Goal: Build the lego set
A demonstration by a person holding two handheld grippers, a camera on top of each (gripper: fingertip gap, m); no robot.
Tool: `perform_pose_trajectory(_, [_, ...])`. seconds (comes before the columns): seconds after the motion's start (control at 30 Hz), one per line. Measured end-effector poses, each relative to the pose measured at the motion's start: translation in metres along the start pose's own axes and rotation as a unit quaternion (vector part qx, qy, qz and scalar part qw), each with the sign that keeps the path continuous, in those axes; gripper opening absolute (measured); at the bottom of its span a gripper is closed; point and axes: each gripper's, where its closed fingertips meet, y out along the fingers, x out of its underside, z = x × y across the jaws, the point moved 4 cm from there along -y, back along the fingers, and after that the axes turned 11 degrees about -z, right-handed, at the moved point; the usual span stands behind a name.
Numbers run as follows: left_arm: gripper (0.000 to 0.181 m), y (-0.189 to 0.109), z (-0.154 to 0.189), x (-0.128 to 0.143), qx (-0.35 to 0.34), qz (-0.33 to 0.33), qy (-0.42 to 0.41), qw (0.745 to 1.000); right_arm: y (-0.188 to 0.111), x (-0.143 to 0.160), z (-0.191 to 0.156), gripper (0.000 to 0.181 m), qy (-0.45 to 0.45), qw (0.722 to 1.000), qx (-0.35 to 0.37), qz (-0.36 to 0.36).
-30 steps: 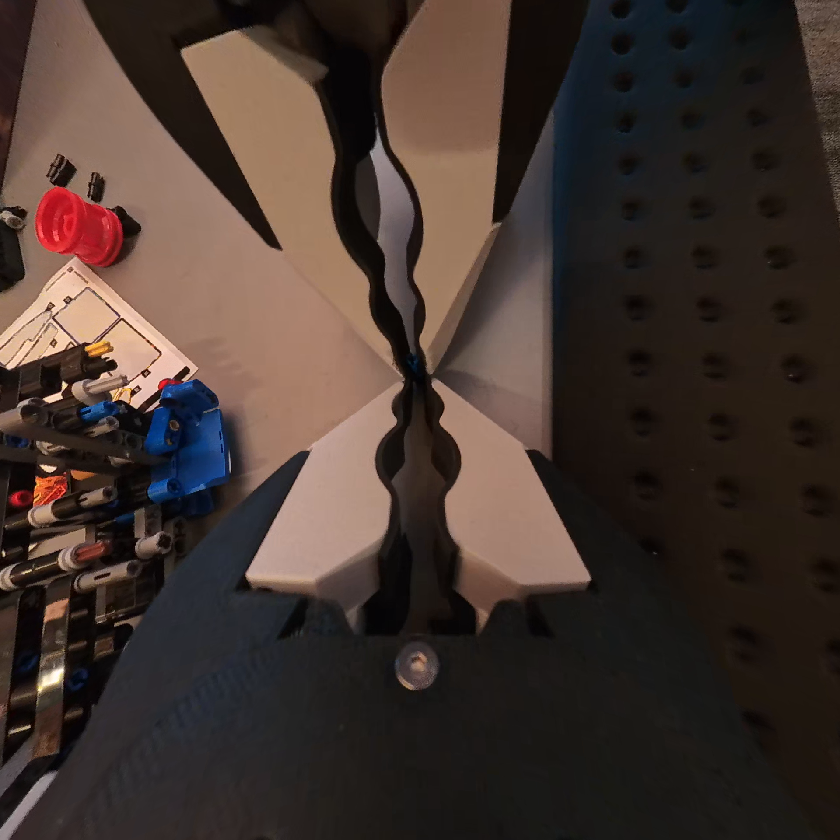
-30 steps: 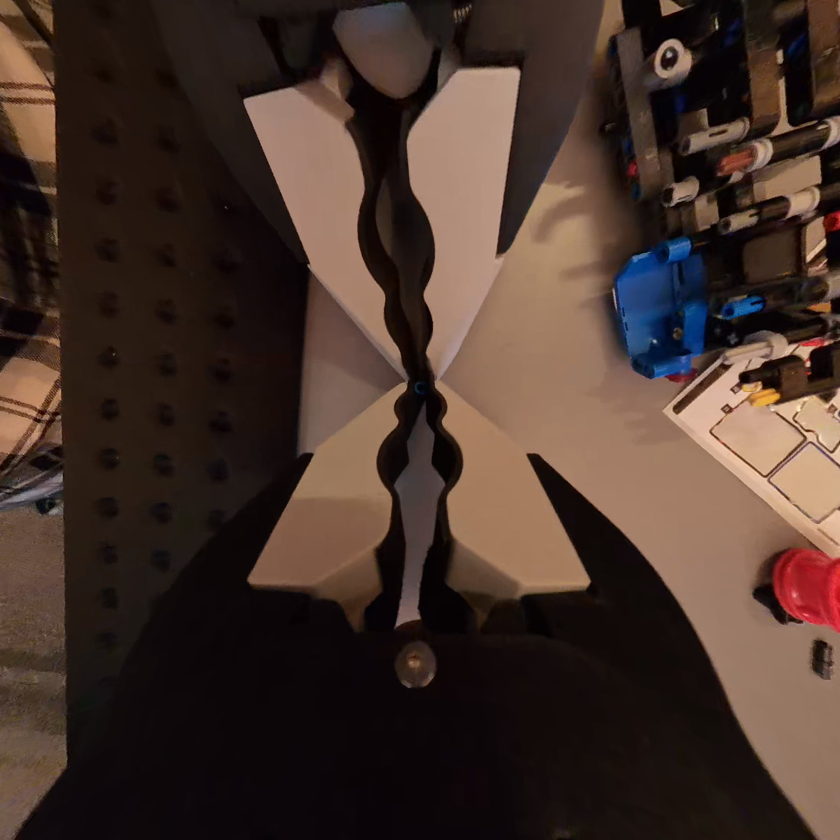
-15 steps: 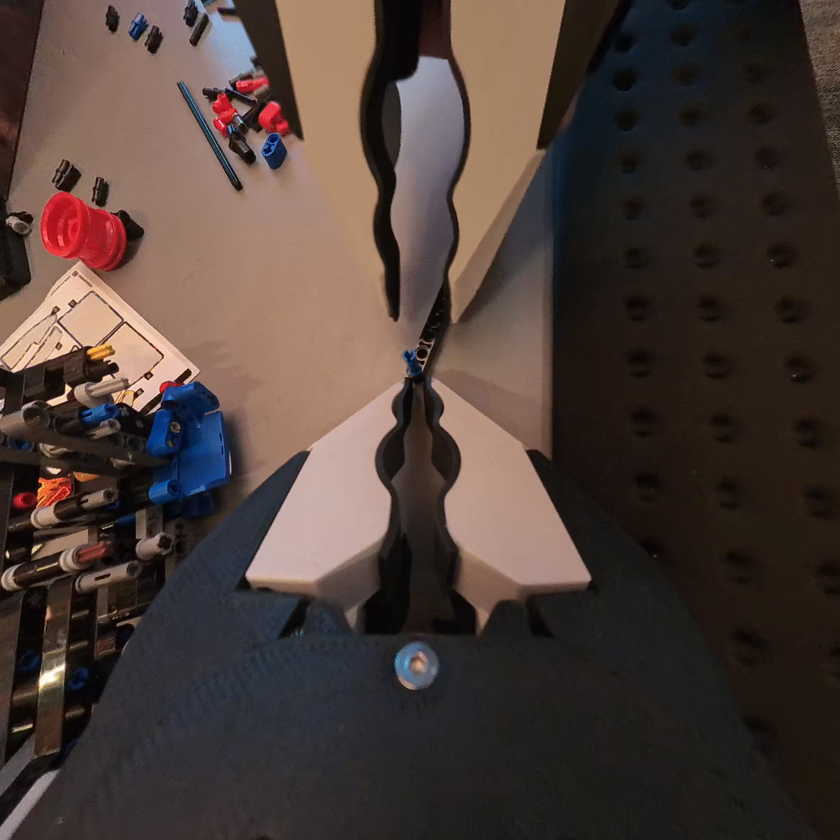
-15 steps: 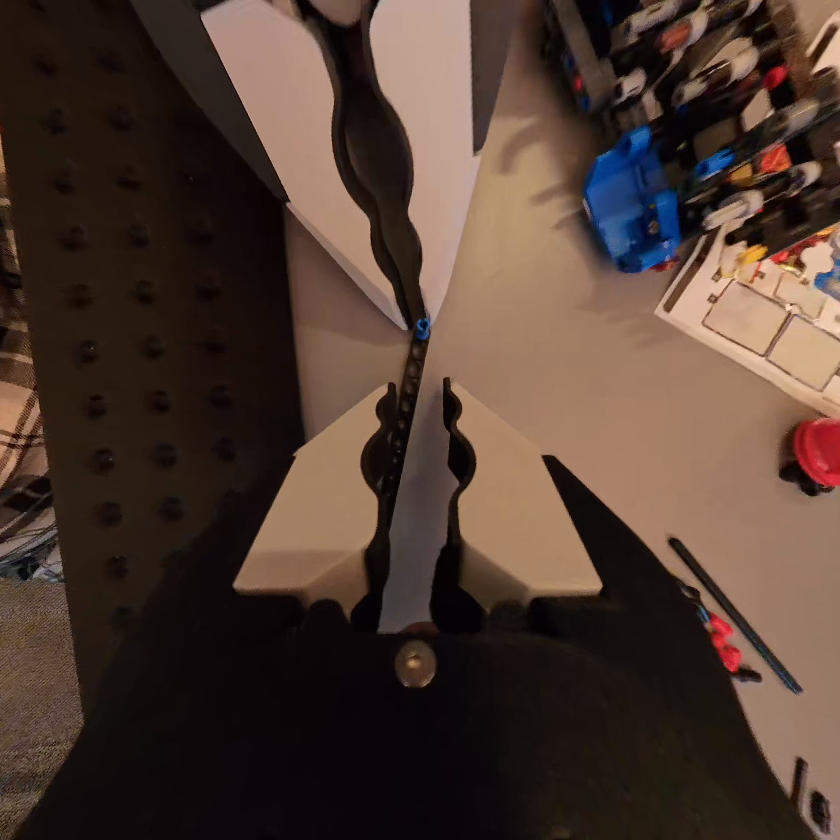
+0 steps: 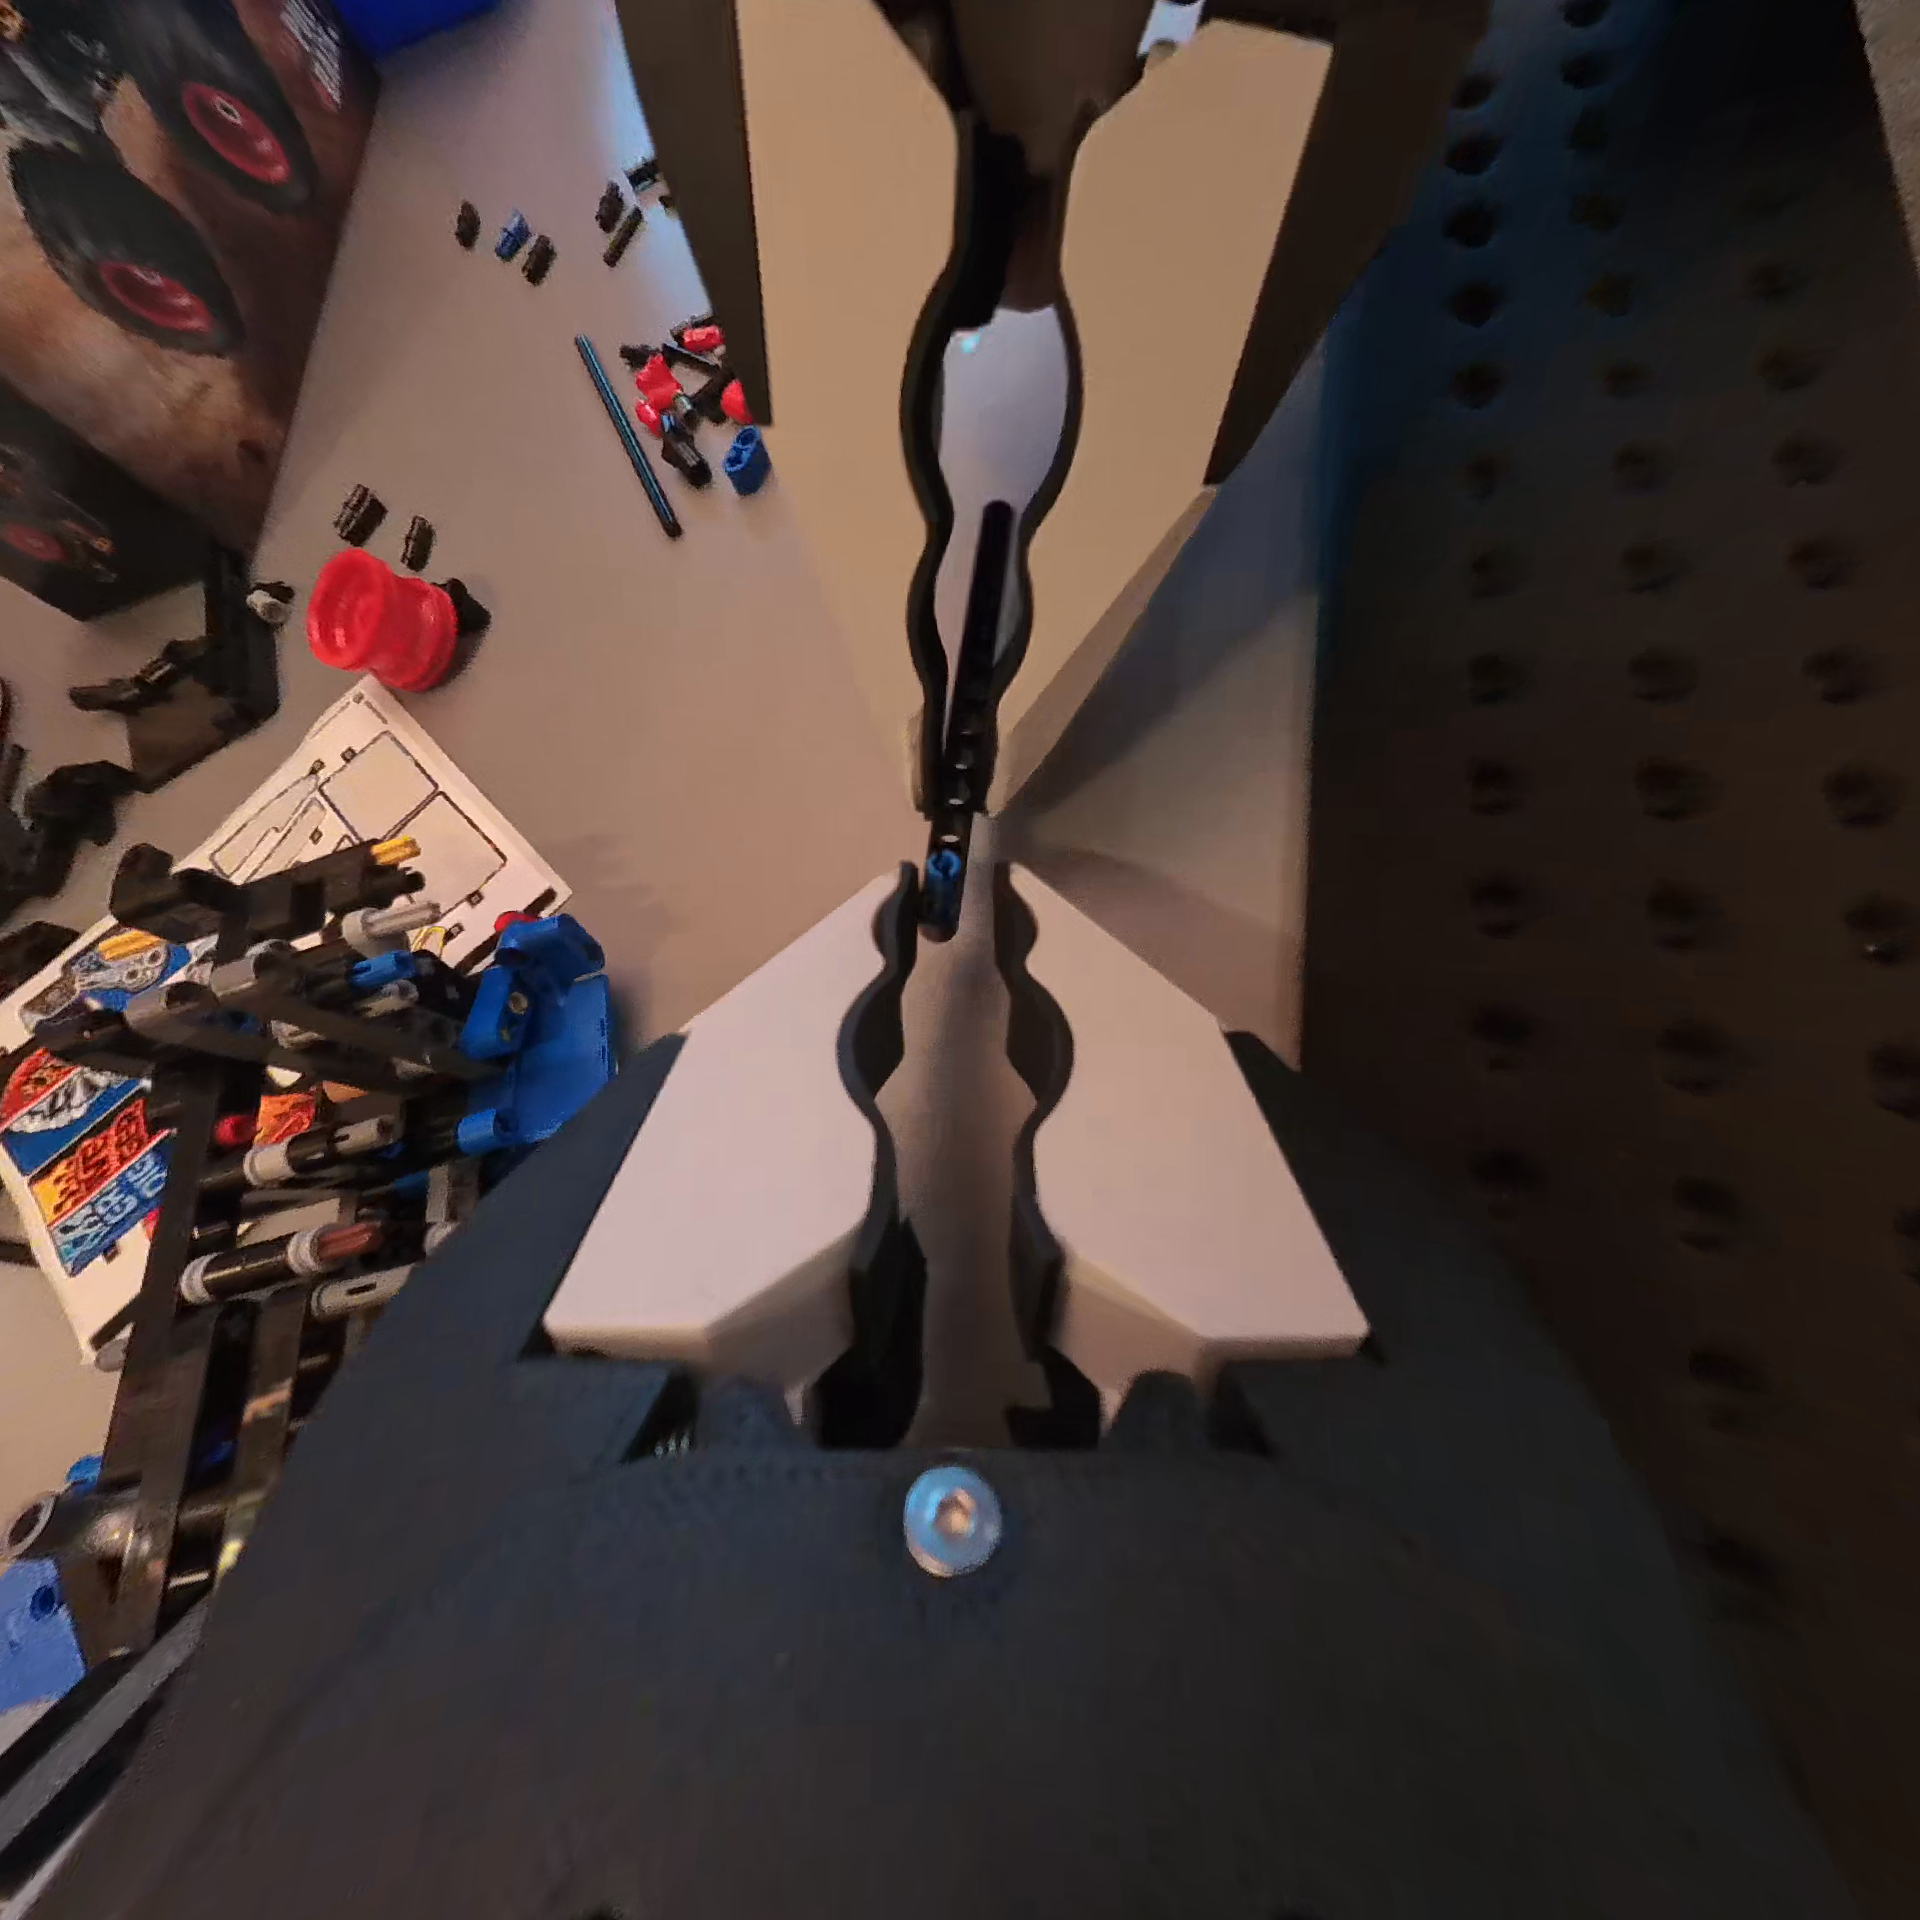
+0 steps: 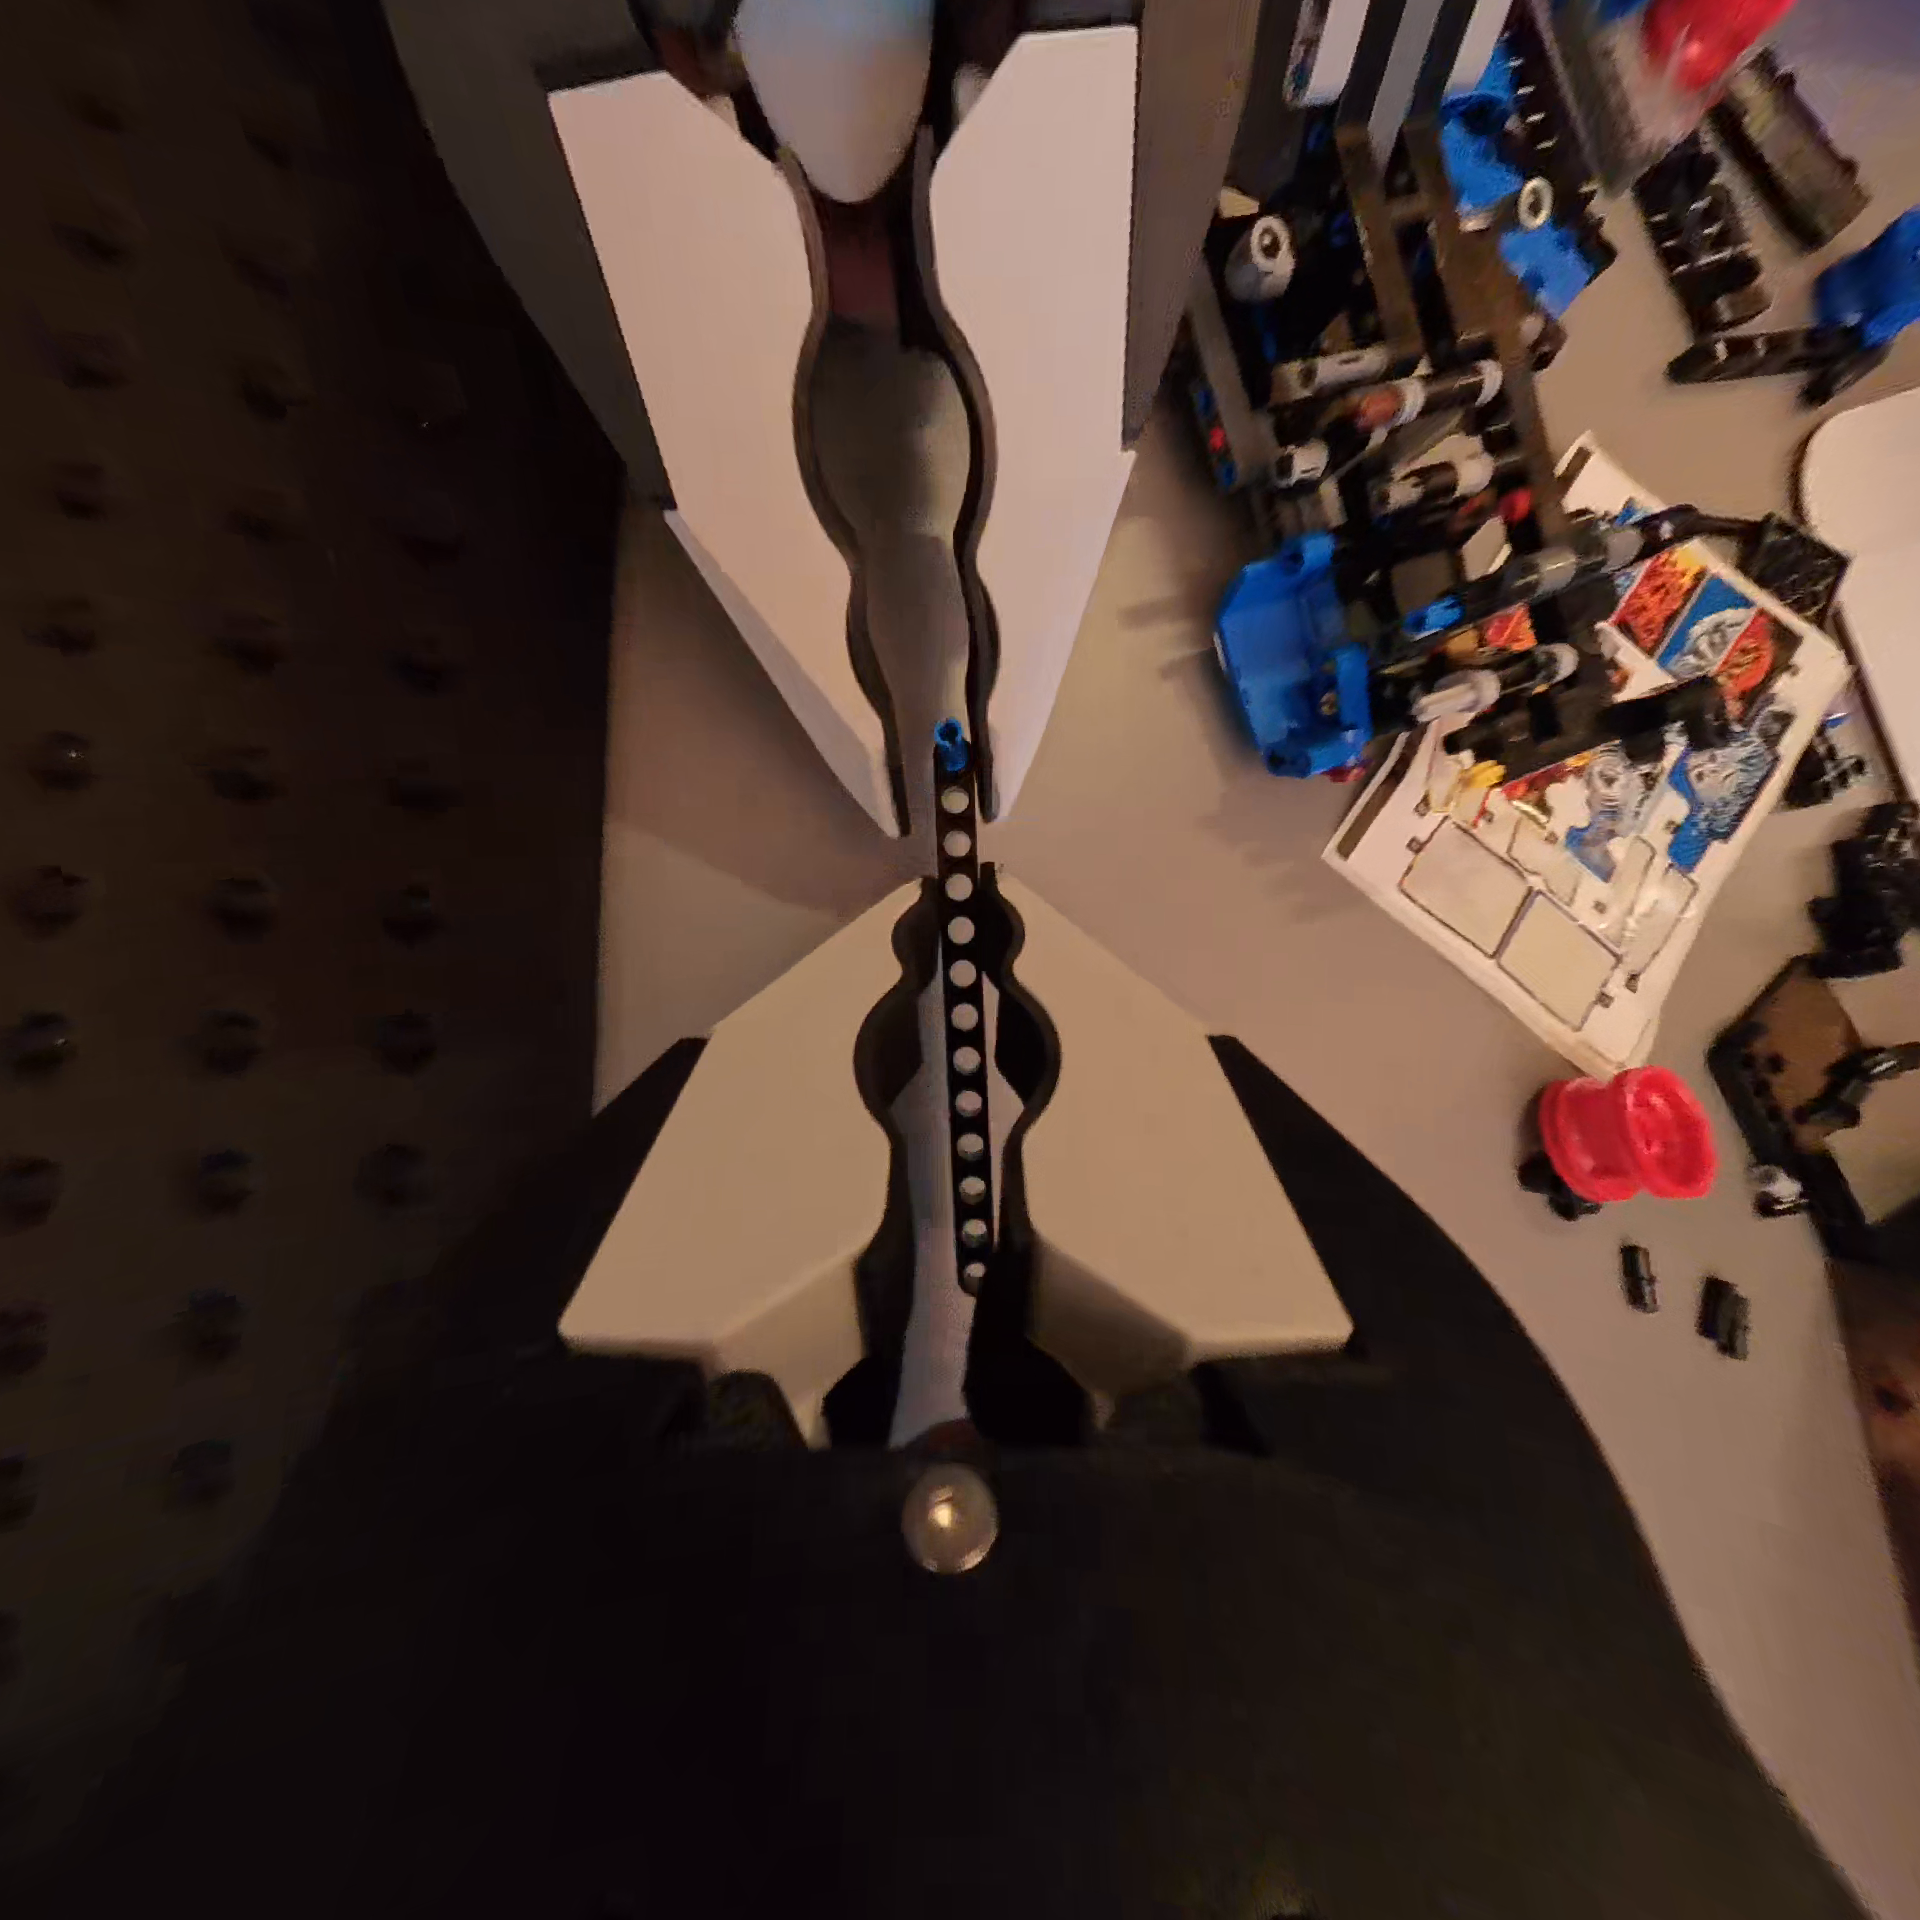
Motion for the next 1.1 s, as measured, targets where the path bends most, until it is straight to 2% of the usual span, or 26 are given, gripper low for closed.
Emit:
perform_pose_trajectory(0.13, [0.007,-0.003,-0.005,-0.003,-0.036,0.007,0.016,0.999,-0.001,-0.001,0.004,0.005,-0.013,1.0,0.022,0.015])
perform_pose_trajectory(0.3, [0.006,-0.004,-0.01,-0.005,-0.091,0.0,0.045,0.995,-0.002,0.004,0.013,0.012,0.024,0.999,0.029,0.039])
perform_pose_trajectory(0.4, [0.006,-0.006,-0.011,-0.009,-0.14,-0.004,0.086,0.986,-0.004,0.008,0.014,0.019,0.054,0.997,0.001,0.056])
perform_pose_trajectory(0.5, [0.006,-0.004,-0.006,-0.011,-0.166,-0.012,0.128,0.978,-0.005,0.013,0.015,0.008,0.061,0.996,-0.007,0.062])
perform_pose_trajectory(0.6, [0.006,-0.003,-0.004,-0.013,-0.185,-0.015,0.15,0.971,-0.006,0.013,0.015,0.009,0.063,0.996,-0.003,0.066])
perform_pose_trajectory(0.7, [0.006,-0.002,-0.005,-0.012,-0.176,-0.019,0.137,0.975,-0.005,0.017,0.017,0.011,0.064,0.996,0.004,0.057])
perform_pose_trajectory(0.9, [0.006,0.005,0.0,-0.003,-0.094,-0.036,0.067,0.993,0.006,0.025,0.013,0.007,0.042,0.999,0.01,0.02])
perform_pose_trajectory(1.1, [0.01,0.011,0.005,0.003,-0.058,-0.054,0.05,0.996,0.011,0.027,0.012,0.008,0.024,0.999,0.021,0.014])
